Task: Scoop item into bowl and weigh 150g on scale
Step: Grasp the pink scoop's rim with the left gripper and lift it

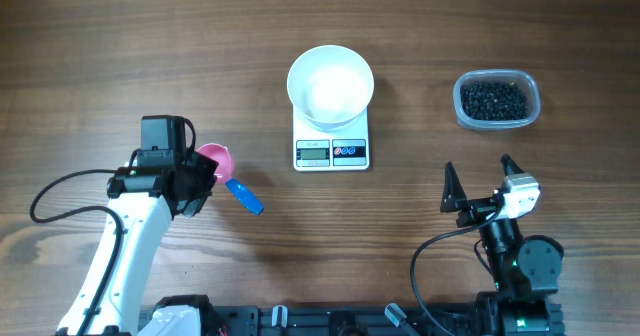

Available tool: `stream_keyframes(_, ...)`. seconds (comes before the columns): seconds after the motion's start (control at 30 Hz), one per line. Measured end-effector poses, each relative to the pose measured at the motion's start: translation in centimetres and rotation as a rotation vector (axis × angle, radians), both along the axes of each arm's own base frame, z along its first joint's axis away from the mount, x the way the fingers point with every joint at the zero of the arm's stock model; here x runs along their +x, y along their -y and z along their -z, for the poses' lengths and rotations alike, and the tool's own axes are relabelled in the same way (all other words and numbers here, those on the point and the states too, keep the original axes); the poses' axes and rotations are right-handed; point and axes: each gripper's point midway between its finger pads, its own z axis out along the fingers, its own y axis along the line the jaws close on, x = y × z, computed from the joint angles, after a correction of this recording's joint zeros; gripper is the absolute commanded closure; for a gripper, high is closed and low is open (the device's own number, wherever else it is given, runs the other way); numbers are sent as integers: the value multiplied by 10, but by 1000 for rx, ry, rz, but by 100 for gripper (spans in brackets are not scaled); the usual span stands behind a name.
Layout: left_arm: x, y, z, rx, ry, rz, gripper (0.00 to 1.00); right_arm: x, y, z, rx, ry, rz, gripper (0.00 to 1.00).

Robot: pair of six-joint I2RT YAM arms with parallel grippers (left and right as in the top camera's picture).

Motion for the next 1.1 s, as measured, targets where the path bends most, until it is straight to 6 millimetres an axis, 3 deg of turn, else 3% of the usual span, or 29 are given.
stream_keyframes(0.4,-5,44,-3,42,-4,177,96,0,0,0,0,0,0,0)
stream_keyframes(0.6,7,49,-24,129,46,216,96,0,0,0,0,0,0,0)
stream_keyframes(0.87,9,40,-26,201,56,205,96,0,0,0,0,0,0,0)
stream_keyframes(1.1,22,41,-32,207,118,192,96,0,0,0,0,0,0,0)
